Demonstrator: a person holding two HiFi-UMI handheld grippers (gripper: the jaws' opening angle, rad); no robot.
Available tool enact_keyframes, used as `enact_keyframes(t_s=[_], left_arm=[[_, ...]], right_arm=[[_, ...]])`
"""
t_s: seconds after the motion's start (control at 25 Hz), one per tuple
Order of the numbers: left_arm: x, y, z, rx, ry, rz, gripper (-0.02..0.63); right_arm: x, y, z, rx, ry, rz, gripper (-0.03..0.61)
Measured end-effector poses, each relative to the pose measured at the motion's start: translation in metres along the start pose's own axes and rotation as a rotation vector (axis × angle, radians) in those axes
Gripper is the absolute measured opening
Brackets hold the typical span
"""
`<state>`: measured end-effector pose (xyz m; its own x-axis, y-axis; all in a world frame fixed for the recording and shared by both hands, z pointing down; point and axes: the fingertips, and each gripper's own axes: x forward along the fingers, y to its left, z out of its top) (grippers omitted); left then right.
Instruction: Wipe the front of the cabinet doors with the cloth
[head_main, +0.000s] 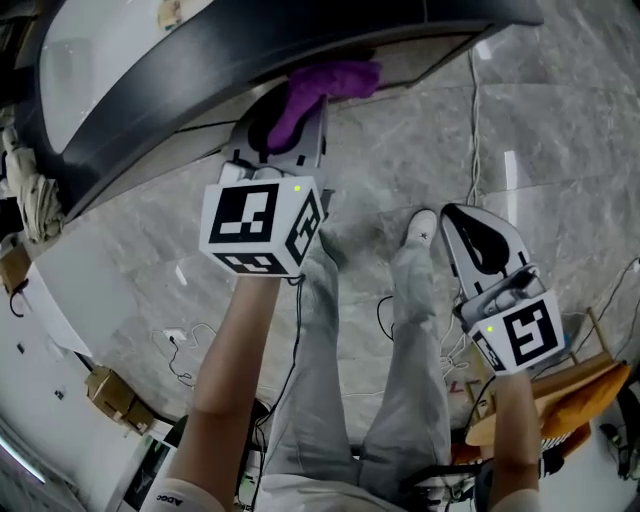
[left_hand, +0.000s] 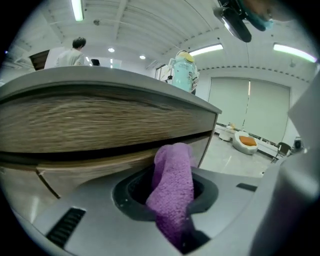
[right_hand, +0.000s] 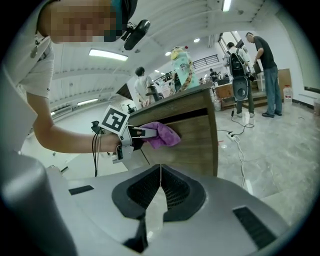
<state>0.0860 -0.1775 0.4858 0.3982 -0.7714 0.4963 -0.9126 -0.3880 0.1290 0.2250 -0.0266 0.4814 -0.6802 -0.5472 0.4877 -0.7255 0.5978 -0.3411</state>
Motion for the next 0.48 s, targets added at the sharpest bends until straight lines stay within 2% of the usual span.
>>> enact_keyframes(t_s=[0.24,0.48], left_arm=[[-0.04,0.061,-0.013,0.034,0.025,0.052,0.094],[-0.075,0.122,-0.032,-0.023,0.06,0.131,0.094]], right_arm=[[0.041,0.059,-0.001,-0.015,0.016,0.065,0.028],[0.069,0.098,0.009,-0.015,0.005,0.093,0.028]])
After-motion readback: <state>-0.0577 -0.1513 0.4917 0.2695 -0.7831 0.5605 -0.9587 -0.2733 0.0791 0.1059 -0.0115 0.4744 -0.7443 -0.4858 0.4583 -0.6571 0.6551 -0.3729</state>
